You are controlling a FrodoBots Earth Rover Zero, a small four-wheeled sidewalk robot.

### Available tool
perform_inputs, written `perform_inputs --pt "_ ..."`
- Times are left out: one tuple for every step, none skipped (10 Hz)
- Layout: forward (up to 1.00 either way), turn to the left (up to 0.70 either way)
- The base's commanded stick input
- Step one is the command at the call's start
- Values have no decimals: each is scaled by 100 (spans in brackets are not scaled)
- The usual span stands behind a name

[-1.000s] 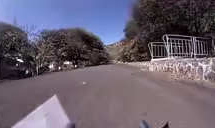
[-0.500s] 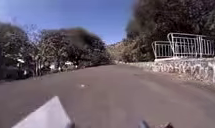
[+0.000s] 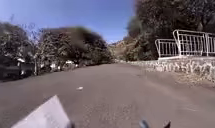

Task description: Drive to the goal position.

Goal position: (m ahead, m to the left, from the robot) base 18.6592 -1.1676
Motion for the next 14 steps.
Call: perform_inputs --pt "70 -33" --pt "70 -35" --pt "70 -35" --pt "70 -35" --pt "70 -35" --pt "70 -35" --pt "70 -35" --pt "70 -21" --pt "70 0" --pt "70 0" --pt "70 0" --pt "70 0" --pt "70 0" --pt "70 0"
